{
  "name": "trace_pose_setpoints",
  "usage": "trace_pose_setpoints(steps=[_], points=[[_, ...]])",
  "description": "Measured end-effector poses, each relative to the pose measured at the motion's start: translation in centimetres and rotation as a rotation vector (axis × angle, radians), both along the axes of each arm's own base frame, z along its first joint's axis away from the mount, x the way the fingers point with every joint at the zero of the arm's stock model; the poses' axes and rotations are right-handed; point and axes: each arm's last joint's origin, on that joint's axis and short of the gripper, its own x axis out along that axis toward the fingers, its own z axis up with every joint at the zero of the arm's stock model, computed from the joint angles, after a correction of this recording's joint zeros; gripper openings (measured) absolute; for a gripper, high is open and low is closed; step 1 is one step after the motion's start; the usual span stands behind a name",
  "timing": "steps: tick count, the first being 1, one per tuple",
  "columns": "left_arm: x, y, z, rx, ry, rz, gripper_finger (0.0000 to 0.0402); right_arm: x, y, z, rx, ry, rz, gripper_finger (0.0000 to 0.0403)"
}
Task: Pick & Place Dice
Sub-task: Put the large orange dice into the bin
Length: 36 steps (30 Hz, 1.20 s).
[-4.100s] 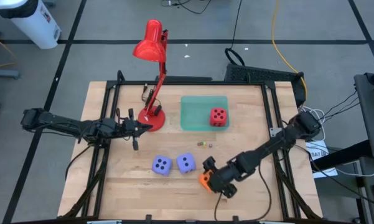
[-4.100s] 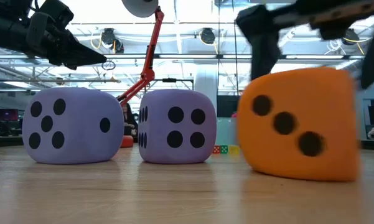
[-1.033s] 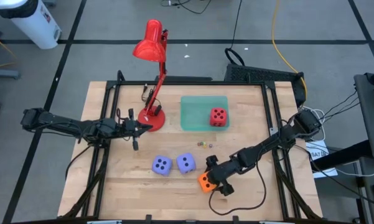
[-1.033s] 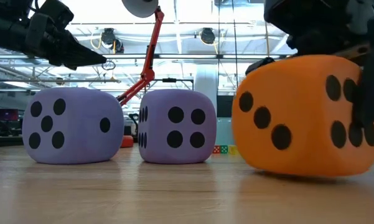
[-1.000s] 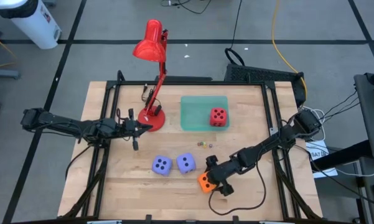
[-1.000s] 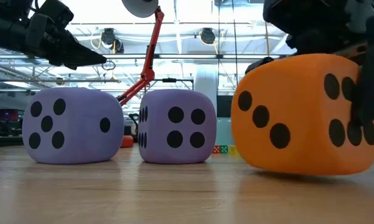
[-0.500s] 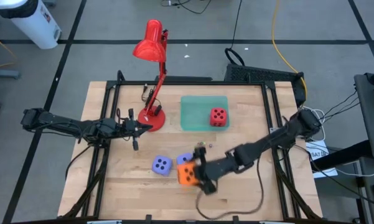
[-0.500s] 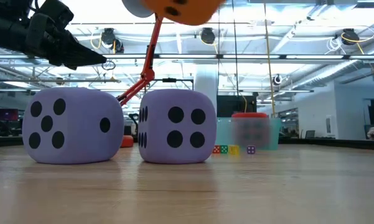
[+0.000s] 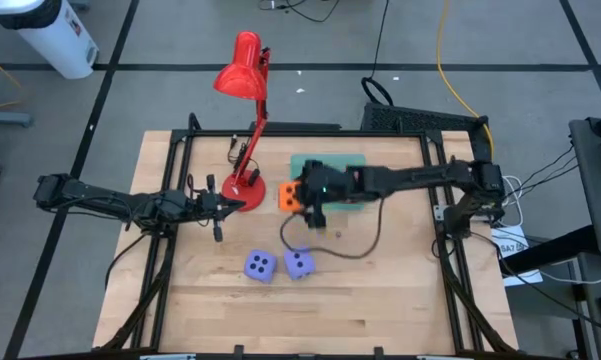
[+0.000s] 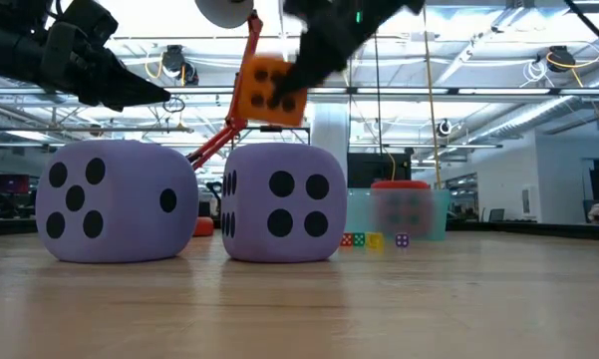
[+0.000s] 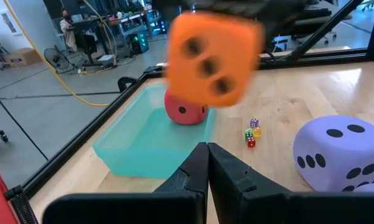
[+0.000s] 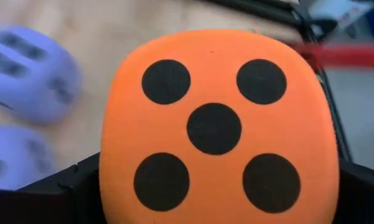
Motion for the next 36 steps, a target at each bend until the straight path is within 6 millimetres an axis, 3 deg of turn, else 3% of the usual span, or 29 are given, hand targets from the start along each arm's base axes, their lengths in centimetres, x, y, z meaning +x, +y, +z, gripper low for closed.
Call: trace_pose_setpoints(steps=[4, 8, 16, 23, 33, 36], points=[[0.0, 0.0, 0.0, 0.008, 0.002, -0.001, 0.0017, -1.0, -3.8, -1.5, 0.022, 0.058, -0.08, 0.0393], [0.0, 0.0, 0.0, 0.03, 0.006, -0.004, 0.0017, -2.0, -5.5, -3.7, -0.015, 0.122, -0.124, 0.0396], [0.0, 0.0, 0.0, 0.03, 0.006, -0.004, 0.0017, -2.2, -5.6, -4.3, 0.024, 0.121, -0.036, 0.0399], [0.0, 0.0, -0.1, 0.034, 0.013, -0.005, 0.0017, -3.0, -5.7, -4.6, -0.046, 0.244, -0.187, 0.04], [0.0, 0.0, -0.1, 0.032, 0.014, -0.004, 0.0017, -2.6, -5.7, -4.3, -0.04, 0.193, -0.174, 0.04], [0.0, 0.0, -0.1, 0.021, 0.012, -0.003, 0.0017, -3.3, -5.7, -4.8, 0.0, 0.273, -0.194, 0.04]])
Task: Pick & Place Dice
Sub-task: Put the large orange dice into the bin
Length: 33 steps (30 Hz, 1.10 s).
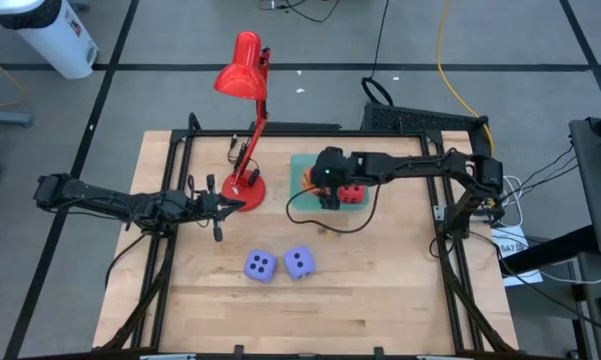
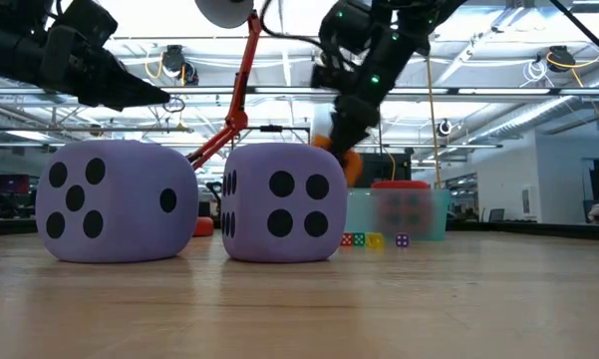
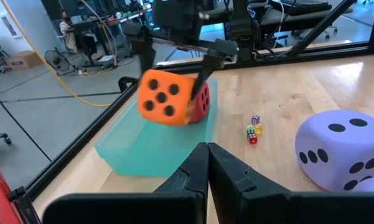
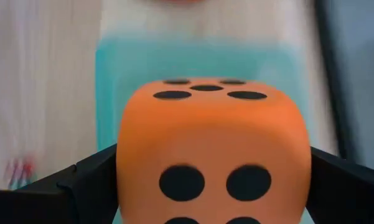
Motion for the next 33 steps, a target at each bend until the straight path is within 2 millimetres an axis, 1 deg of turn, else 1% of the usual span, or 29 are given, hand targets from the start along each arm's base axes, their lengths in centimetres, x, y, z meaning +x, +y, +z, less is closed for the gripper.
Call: trace_pose_setpoints(steps=[2, 6, 8, 11, 12, 14, 16, 19, 23, 29, 33], points=[[0.0, 0.0, 0.0, -0.005, 0.002, 0.001, 0.0017, -0.6, 0.1, -0.4, 0.022, 0.067, -0.017, 0.04], [0.0, 0.0, -0.1, 0.015, 0.009, -0.002, 0.0017, -0.3, 0.2, 0.0, 0.025, 0.02, -0.032, 0.04], [0.0, 0.0, -0.1, 0.017, 0.01, -0.003, 0.0017, -0.2, 0.6, 0.4, -0.026, 0.033, -0.006, 0.04], [0.0, 0.0, -0.1, 0.017, 0.01, -0.003, 0.0017, 0.5, 0.9, 1.4, -0.114, -0.026, 0.001, 0.04], [0.0, 0.0, -0.1, 0.017, 0.01, -0.003, 0.0017, 0.4, 0.9, 1.4, -0.107, -0.026, 0.003, 0.04], [0.0, 0.0, -0.1, 0.017, 0.01, -0.003, 0.0017, 0.0, 0.8, 1.1, -0.024, 0.017, 0.012, 0.04], [0.0, 0.0, -0.1, 0.009, 0.008, -0.001, 0.0017, -0.4, 0.7, 0.7, 0.029, 0.056, -0.018, 0.04], [0.0, 0.0, -0.1, 0.009, 0.009, -0.002, 0.0017, -0.3, 0.5, 0.9, -0.002, 0.022, -0.075, 0.04], [0.0, 0.0, -0.1, -0.01, 0.004, 0.001, 0.0017, -0.2, 0.8, 0.8, -0.024, 0.039, -0.026, 0.04], [0.0, 0.0, -0.1, 0.005, 0.01, -0.001, 0.0017, 0.6, 0.7, 1.5, -0.024, -0.082, -0.044, 0.04], [0.0, 0.0, -0.1, 0.003, 0.009, -0.001, 0.0017, 0.9, 0.5, 1.7, 0.033, -0.138, -0.005, 0.04]])
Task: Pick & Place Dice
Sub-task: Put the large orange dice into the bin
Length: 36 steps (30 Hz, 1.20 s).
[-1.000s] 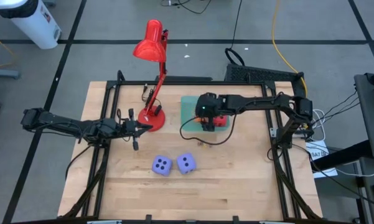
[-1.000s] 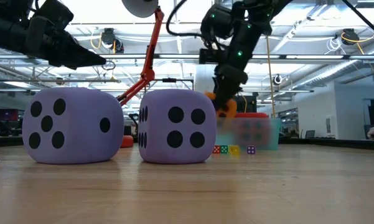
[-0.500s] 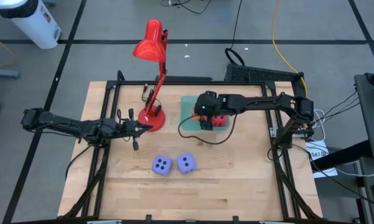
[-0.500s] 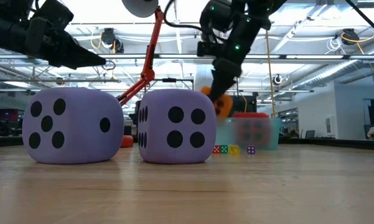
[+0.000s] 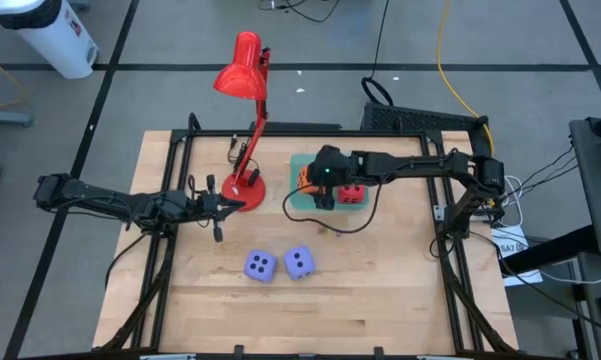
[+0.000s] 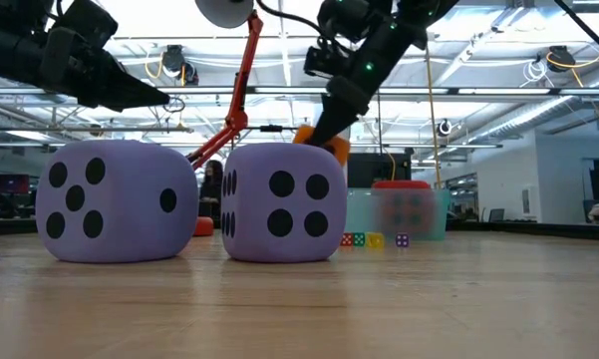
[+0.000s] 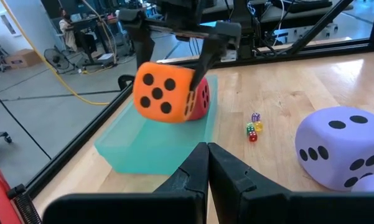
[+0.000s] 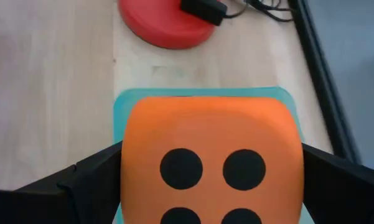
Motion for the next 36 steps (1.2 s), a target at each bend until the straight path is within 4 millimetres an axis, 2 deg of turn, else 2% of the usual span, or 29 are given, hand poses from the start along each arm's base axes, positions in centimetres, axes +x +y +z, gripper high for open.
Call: trace_pose_setpoints(steps=[7, 16, 19, 31, 36], points=[[0.0, 0.0, 0.0, -0.008, -0.002, 0.002, 0.0017, 0.0, -0.1, -0.5, 0.047, 0.018, 0.007, 0.04], [0.0, 0.0, 0.0, -0.048, -0.007, 0.008, 0.0017, -0.3, 0.1, 3.2, 0.075, -0.124, -0.039, 0.04], [0.0, 0.0, 0.0, -0.051, -0.007, 0.008, 0.0017, -0.4, 0.4, 3.9, 0.085, -0.158, -0.046, 0.04], [0.0, 0.0, 0.0, -0.042, -0.005, 0.007, 0.0017, -0.4, 0.3, 3.8, 0.103, -0.165, -0.063, 0.04], [0.0, 0.0, 0.0, -0.042, -0.006, 0.007, 0.0017, 0.1, -0.6, 0.6, 0.251, -0.042, -0.059, 0.04]])
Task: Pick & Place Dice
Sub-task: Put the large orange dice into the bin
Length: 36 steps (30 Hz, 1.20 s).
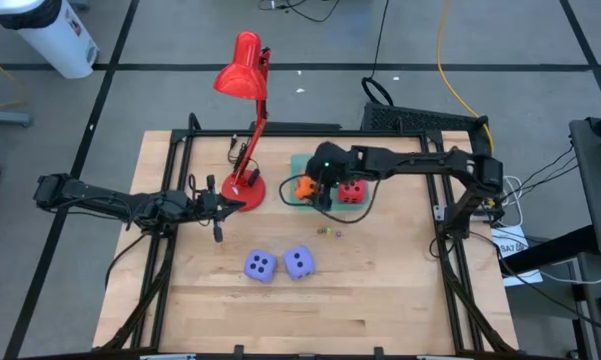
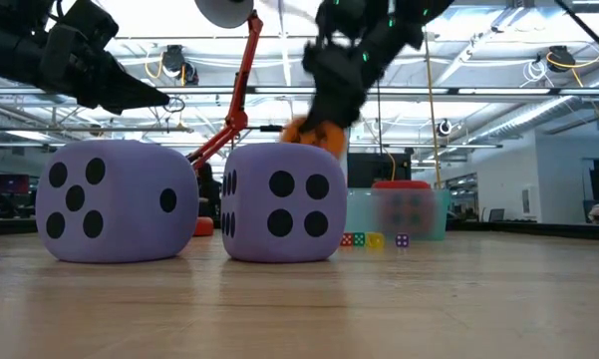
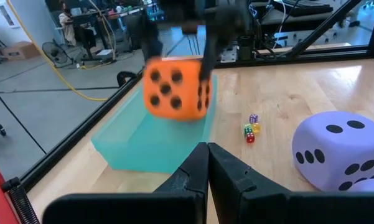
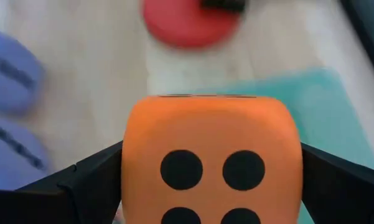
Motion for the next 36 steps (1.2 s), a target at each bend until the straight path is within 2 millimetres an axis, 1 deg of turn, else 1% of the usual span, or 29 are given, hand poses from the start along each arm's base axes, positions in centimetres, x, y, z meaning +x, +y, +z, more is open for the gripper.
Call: trace_pose_setpoints(steps=[2, 4, 7, 10, 15, 23, 27, 32, 36], points=[[0.0, 0.0, 0.0, -0.002, 0.0, 0.0, 0.0017, 0.1, -0.4, -1.0, -0.033, 0.055, -0.037, 0.04], [0.0, 0.0, 0.0, -0.002, 0.0, 0.0, 0.0017, 0.1, -0.5, -1.1, -0.062, 0.068, -0.033, 0.04], [0.0, 0.0, 0.0, -0.001, 0.0, 0.0, 0.0017, 0.7, -0.5, -0.2, -0.114, -0.019, -0.006, 0.04], [0.0, 0.0, 0.0, 0.003, 0.0, -0.001, 0.0017, 0.8, -0.4, 0.4, -0.144, -0.062, 0.023, 0.04], [0.0, 0.0, 0.0, 0.011, 0.002, 0.002, 0.0017, 0.6, -0.7, 0.2, -0.132, -0.043, 0.003, 0.04], [0.0, 0.0, 0.0, -0.004, -0.002, 0.005, 0.0017, 0.6, -0.6, 0.2, -0.117, -0.04, -0.003, 0.04], [0.1, 0.0, 0.4, -0.028, -0.047, 0.008, 0.0017, 0.6, -0.6, 0.1, -0.101, -0.042, -0.023, 0.04], [0.1, 0.0, 0.7, 0.014, -0.065, 0.004, 0.0017, 0.6, -1.0, -0.1, -0.105, -0.037, -0.026, 0.0397], [0.1, 0.0, 0.7, 0.016, -0.064, 0.003, 0.0017, 0.6, -1.2, -0.2, -0.104, -0.034, -0.032, 0.0395]])
